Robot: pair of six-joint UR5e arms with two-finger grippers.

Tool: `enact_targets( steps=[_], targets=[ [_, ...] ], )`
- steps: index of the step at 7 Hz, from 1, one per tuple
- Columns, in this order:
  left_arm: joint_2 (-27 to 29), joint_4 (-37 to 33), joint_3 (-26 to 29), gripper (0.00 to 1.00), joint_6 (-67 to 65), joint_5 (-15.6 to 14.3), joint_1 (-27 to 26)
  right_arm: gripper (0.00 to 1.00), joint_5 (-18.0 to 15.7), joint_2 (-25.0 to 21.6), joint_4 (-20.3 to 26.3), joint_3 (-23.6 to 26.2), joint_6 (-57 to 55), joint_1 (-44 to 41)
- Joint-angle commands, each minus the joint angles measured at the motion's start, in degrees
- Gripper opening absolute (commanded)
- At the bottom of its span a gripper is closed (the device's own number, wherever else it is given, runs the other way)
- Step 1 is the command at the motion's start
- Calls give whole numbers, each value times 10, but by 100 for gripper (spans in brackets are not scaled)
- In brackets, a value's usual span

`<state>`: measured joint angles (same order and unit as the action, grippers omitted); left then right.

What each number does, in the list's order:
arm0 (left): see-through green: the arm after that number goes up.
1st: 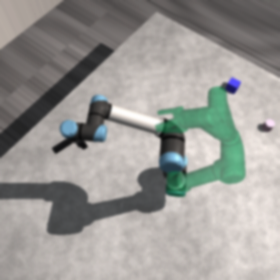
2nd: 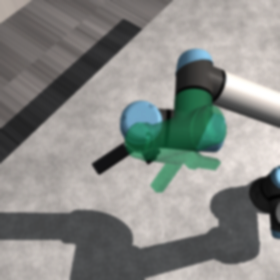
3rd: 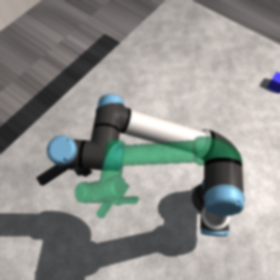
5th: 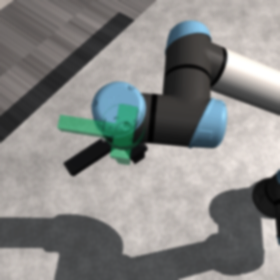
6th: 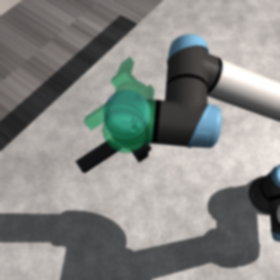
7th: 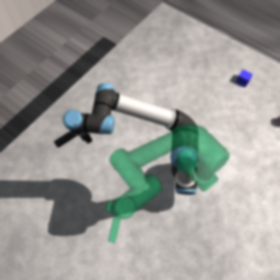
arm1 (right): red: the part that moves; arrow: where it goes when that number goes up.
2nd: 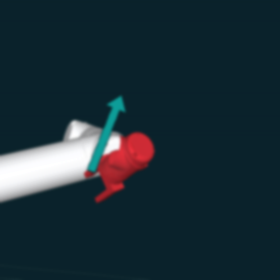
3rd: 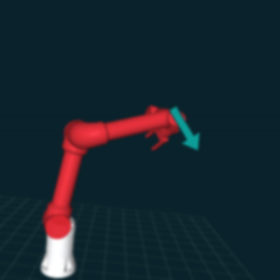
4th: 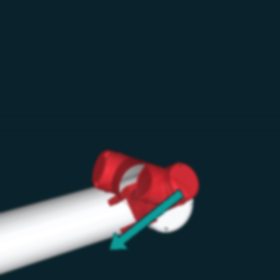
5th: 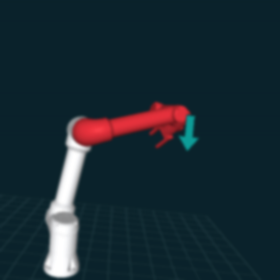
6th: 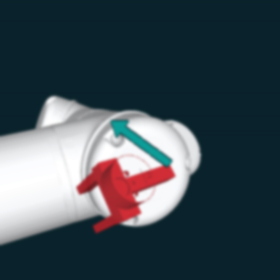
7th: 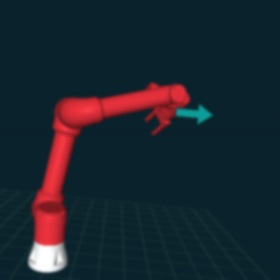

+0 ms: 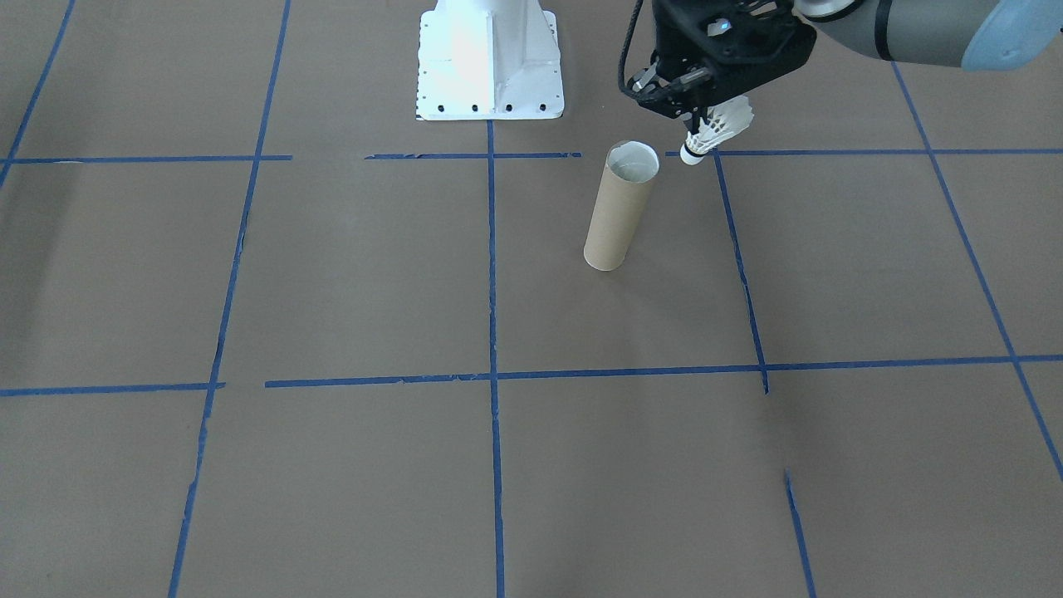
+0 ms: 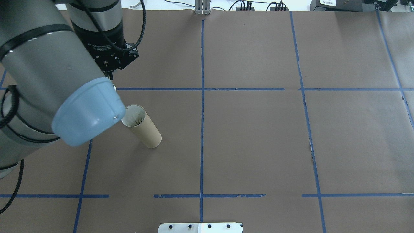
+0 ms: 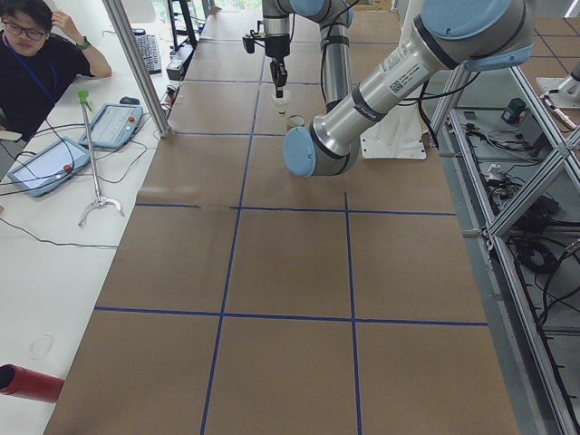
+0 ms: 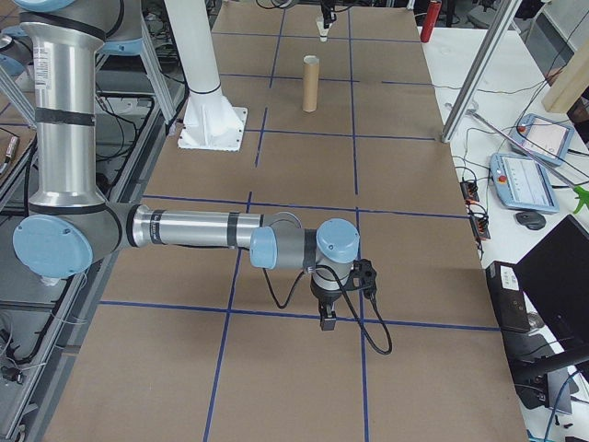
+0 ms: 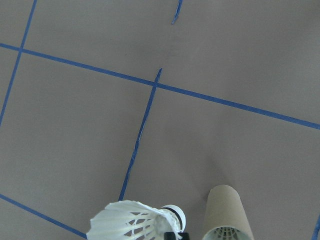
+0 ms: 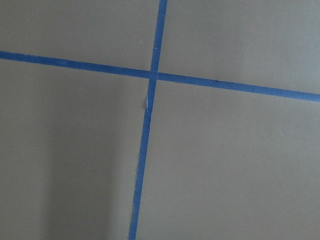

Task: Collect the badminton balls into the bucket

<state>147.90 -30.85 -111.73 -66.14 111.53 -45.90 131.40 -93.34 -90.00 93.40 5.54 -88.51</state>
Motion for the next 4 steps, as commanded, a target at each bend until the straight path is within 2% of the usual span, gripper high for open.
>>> enact_targets(
  steps=[1, 4],
  targets=[
    [18, 0, 38, 0, -15, -4, 20, 100, 0, 0, 0, 0, 0, 0],
    [17, -6, 46, 0, -44, -2, 57, 100, 0, 0, 0, 0, 0, 0]
  ],
)
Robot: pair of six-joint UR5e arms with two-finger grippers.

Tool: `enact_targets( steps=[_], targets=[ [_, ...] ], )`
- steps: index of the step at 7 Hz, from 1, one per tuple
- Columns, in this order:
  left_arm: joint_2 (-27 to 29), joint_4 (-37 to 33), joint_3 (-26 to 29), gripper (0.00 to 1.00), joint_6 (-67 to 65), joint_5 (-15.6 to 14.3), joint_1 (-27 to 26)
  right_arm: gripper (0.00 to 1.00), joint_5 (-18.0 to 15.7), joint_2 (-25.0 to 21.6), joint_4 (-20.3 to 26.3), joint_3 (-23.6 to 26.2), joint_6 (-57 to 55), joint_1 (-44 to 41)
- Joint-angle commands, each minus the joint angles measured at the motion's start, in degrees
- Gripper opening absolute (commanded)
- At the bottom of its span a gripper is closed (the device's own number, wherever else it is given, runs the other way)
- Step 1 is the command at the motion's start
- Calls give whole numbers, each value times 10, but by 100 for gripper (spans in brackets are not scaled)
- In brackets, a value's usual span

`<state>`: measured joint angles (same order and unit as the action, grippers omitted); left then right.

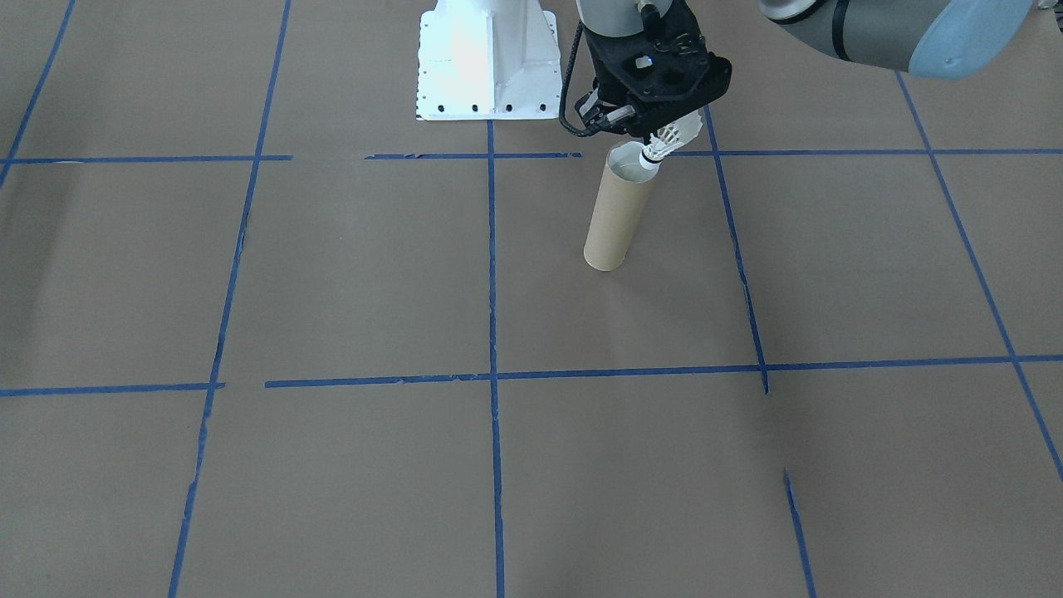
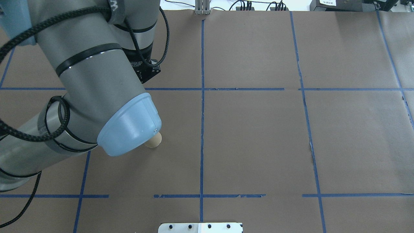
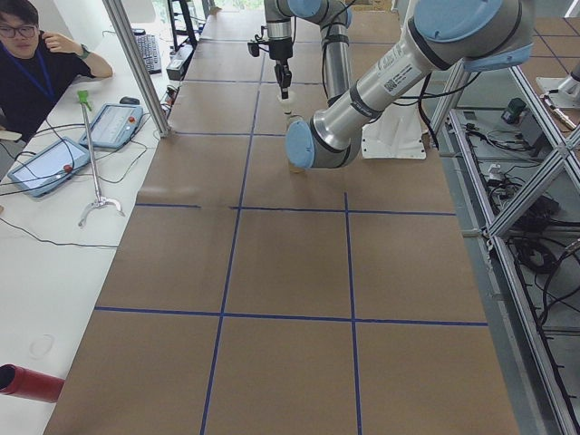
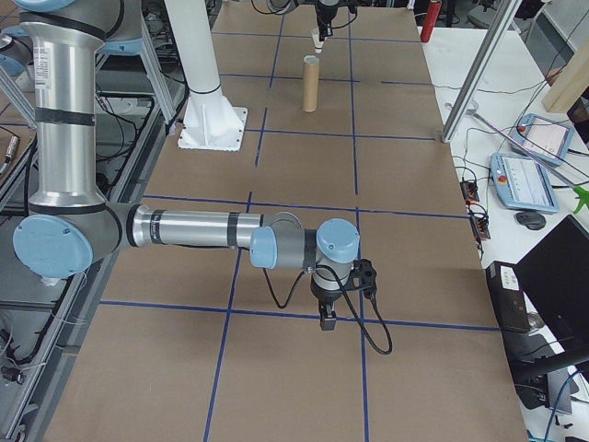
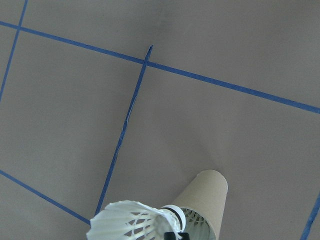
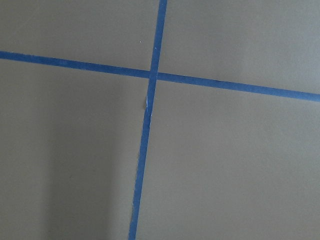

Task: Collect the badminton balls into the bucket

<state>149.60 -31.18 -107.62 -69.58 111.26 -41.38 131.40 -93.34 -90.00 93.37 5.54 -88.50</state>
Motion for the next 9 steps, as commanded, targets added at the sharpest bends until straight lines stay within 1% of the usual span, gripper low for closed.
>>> enact_targets(
  steps=[1, 4, 5, 6, 7, 8, 9],
  targets=[
    [-7, -4, 6, 0, -9, 1, 13, 100, 0, 0, 0, 0, 0, 0],
    [-21, -16, 6, 0, -9, 1, 14, 100, 0, 0, 0, 0, 0, 0],
    [-23, -19, 5, 57, -8, 4, 13, 100, 0, 0, 0, 1, 0, 0],
    [-27, -28, 2, 100, -8, 4, 15, 100, 0, 0, 0, 1, 0, 0],
    [-32, -44, -1, 100, -2, 4, 14, 100, 0, 0, 0, 0, 0, 0],
    [-36, -77, -5, 100, 1, 3, 10, 100, 0, 0, 0, 0, 0, 0],
    [-71, -132, -22, 100, 3, -1, 8, 100, 0, 0, 0, 0, 0, 0]
  ],
)
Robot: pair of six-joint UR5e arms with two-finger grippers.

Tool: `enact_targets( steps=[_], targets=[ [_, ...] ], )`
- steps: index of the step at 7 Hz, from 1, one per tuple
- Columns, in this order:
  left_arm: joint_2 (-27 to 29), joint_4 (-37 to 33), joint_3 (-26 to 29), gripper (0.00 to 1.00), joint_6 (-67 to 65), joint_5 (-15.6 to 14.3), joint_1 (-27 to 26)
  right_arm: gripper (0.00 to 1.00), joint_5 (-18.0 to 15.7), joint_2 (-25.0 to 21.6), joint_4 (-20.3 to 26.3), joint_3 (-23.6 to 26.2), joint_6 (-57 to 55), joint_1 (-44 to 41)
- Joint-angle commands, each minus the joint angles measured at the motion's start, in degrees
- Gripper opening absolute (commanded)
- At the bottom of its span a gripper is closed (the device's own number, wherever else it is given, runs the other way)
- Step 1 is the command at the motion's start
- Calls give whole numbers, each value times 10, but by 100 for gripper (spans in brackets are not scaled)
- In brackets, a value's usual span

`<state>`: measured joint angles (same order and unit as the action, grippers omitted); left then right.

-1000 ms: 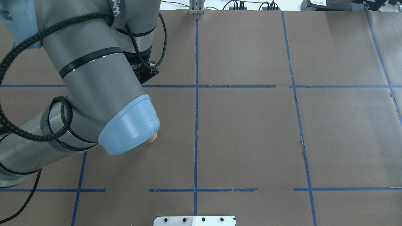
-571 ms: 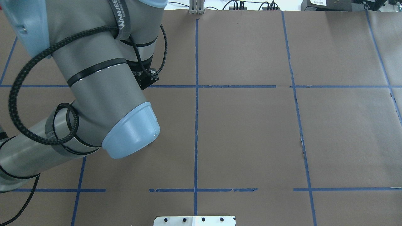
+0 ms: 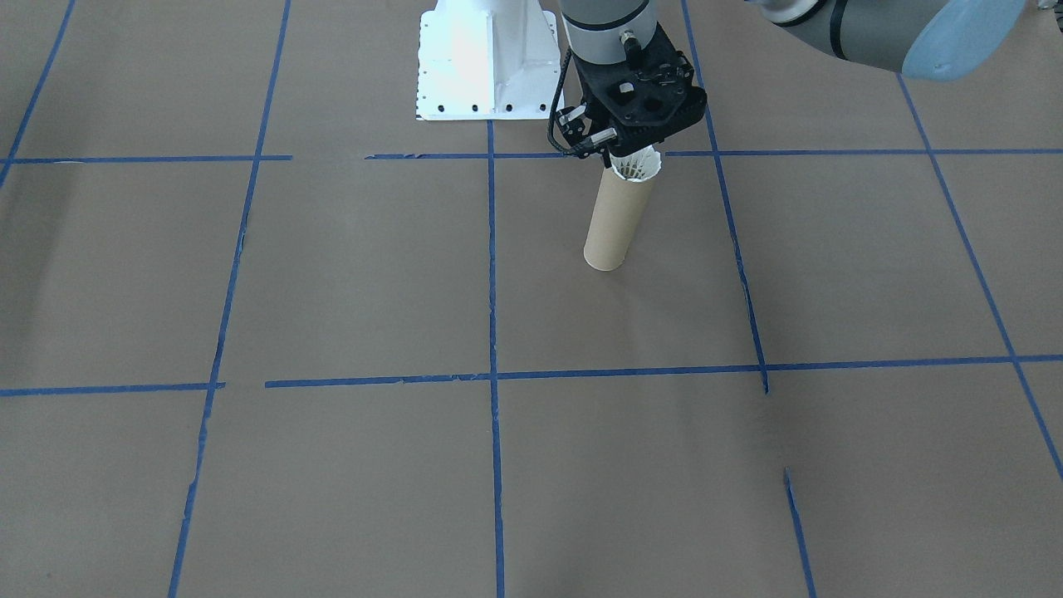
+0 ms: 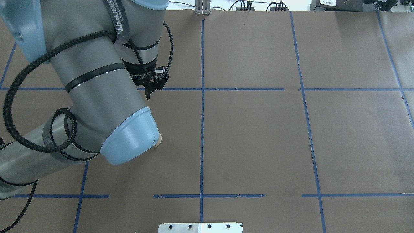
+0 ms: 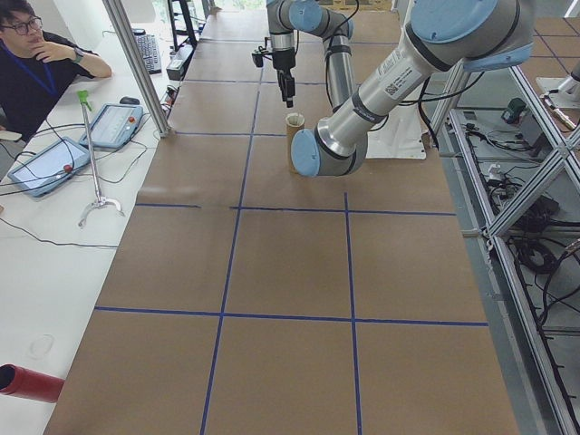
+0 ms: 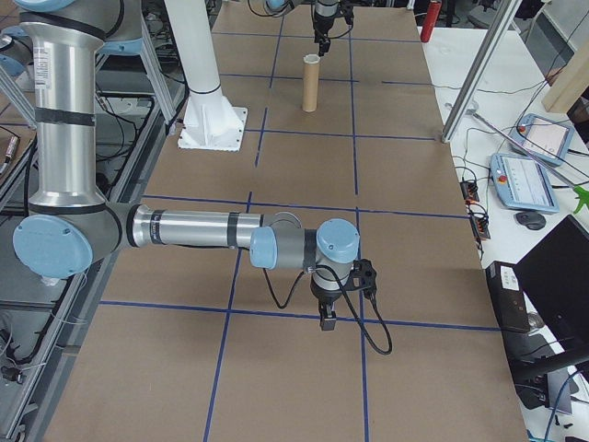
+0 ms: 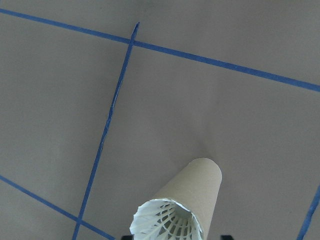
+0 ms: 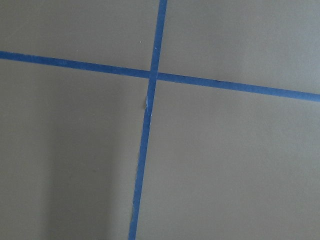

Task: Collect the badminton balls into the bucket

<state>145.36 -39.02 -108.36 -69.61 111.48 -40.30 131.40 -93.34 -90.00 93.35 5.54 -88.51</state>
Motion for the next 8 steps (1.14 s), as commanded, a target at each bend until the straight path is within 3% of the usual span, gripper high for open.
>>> enact_targets(
  steps=[1, 2, 5, 8],
  targets=[
    [-65, -127, -19, 100, 79, 4, -44, 100, 0, 0, 0, 0, 0, 0],
    [-92, -165, -19, 100, 160, 20, -97, 100, 0, 0, 0, 0, 0, 0],
    [-233, -290, -11, 100, 411, 109, -250, 100, 0, 0, 0, 0, 0, 0],
    [-299, -386, 120, 100, 626, 145, -374, 100, 0, 0, 0, 0, 0, 0]
  ],
)
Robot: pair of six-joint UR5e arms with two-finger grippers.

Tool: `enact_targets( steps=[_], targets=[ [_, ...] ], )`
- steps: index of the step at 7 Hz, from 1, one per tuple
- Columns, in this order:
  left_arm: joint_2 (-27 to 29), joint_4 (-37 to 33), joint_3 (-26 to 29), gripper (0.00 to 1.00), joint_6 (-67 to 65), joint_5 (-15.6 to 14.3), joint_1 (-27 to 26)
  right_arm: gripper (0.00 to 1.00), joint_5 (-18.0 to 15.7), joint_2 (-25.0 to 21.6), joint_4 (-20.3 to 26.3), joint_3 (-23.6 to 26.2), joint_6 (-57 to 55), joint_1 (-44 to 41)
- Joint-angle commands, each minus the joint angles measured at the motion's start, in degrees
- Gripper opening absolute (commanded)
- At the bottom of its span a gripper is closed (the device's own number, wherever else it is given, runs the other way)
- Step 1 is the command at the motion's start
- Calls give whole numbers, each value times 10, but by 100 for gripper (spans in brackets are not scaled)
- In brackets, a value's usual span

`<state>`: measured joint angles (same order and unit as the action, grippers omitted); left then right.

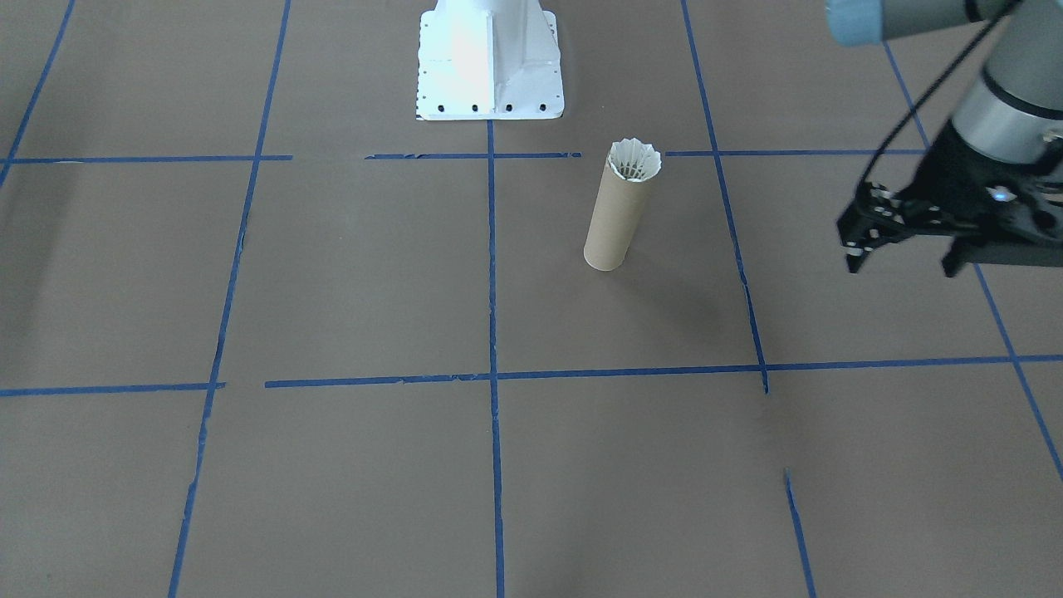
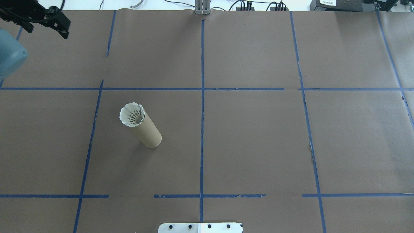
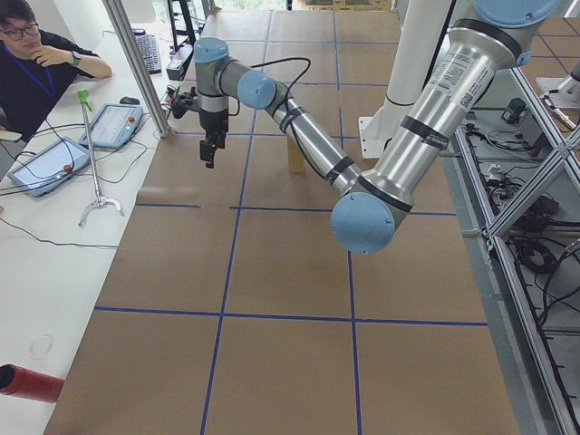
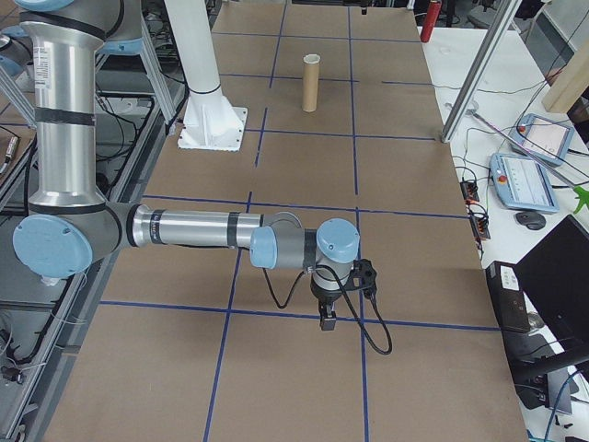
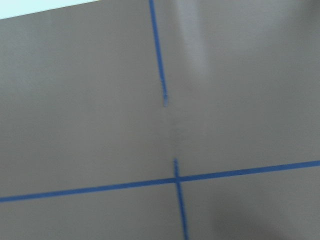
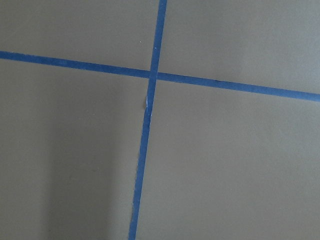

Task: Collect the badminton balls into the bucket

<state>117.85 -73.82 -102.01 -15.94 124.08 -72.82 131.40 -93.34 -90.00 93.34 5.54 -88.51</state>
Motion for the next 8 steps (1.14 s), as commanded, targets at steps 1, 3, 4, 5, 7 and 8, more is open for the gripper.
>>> enact_targets(
  steps=[1, 3, 4, 5, 7, 8],
  targets=[
    [-42, -54, 81, 100, 131, 20, -77, 100, 0, 0, 0, 1, 0, 0],
    [-71, -58, 121, 100, 192, 20, -110, 100, 0, 0, 0, 1, 0, 0],
    [-100, -68, 131, 100, 222, 22, -136, 100, 0, 0, 0, 0, 0, 0],
    [-156, -104, 133, 100, 220, 71, -146, 100, 0, 0, 0, 0, 0, 0],
    [-225, -158, 139, 100, 211, 115, -151, 100, 0, 0, 0, 0, 1, 0],
    [-226, -159, 155, 100, 211, 115, -150, 100, 0, 0, 0, 0, 0, 0]
  ],
)
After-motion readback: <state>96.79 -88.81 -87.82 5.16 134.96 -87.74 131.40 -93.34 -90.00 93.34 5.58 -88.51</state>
